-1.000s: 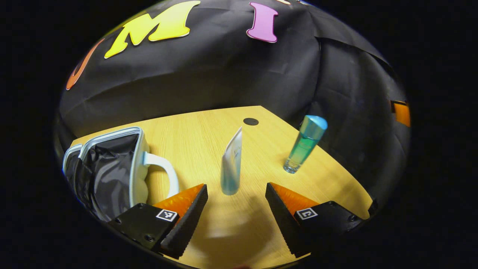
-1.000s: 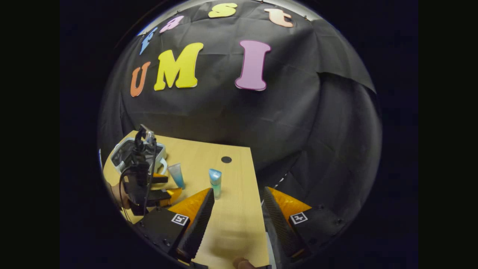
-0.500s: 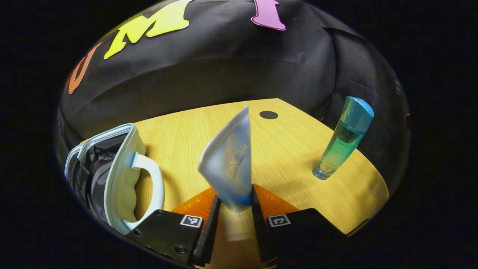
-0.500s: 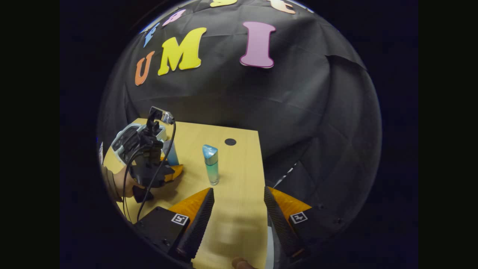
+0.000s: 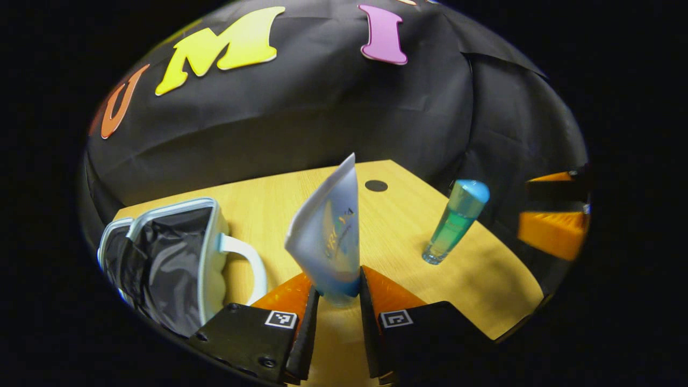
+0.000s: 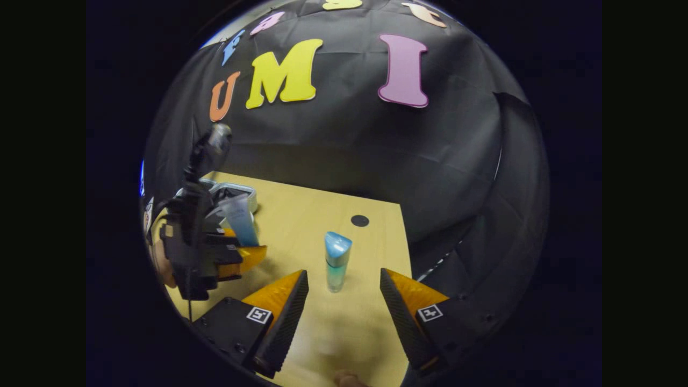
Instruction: First open the suitcase, pack the skin care products into it, and then close the suitcase.
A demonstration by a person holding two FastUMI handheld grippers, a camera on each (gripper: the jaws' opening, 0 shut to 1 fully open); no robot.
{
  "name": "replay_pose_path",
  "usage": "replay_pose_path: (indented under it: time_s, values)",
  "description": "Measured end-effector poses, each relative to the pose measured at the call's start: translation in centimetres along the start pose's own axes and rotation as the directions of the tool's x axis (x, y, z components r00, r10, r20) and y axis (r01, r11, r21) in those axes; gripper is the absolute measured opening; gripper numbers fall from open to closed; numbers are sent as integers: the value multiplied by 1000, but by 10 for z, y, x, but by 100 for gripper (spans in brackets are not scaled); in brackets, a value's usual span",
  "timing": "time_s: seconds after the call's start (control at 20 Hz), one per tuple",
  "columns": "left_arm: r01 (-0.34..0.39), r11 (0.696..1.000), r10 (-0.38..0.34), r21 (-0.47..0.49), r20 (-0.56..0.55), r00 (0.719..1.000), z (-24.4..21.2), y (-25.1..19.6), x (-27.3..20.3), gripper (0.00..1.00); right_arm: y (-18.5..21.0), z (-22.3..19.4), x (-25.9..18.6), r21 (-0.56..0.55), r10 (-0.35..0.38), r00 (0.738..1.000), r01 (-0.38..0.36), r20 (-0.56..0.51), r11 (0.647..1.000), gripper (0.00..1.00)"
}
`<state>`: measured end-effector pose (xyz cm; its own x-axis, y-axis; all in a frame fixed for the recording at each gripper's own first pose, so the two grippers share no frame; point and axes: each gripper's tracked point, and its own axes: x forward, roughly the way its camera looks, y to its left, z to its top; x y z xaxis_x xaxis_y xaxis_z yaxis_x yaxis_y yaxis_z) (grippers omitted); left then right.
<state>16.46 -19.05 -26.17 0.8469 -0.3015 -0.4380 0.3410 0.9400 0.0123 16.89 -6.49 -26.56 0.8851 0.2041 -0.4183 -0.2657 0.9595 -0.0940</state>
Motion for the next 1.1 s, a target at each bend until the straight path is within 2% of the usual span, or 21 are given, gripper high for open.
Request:
replay_pose_path:
  time_s: [0.3, 0.45, 0.55, 0.8, 1.0, 1.1]
  values:
    - [-27, 1000, 27, -13, 23, 999, 12, 21, -100, 42, -2, -21, 59, 29, -83, 996, 83, -25, 996, 79]
    - [-70, 997, 71, -44, 18, 997, 8, 43, -147, 42, 0, -45, 80, 70, -84, 992, 91, -97, 993, 77]
    - [-104, 992, 104, -78, 4, 995, 0, 56, -165, 42, 0, -49, 90, 79, -94, 990, 102, -103, 992, 69]
    - [-184, 971, 180, -151, -43, 983, -25, 91, -192, 42, 3, -53, 108, 93, -104, 990, 114, -99, 989, 59]
    - [-223, 954, 214, -200, -66, 975, -33, 113, -208, 42, 5, -57, 111, 131, -126, 985, 141, -117, 981, 39]
    - [-235, 946, 224, -224, -73, 972, -28, 121, -214, 42, 5, -57, 109, 142, -139, 983, 156, -122, 978, 39]
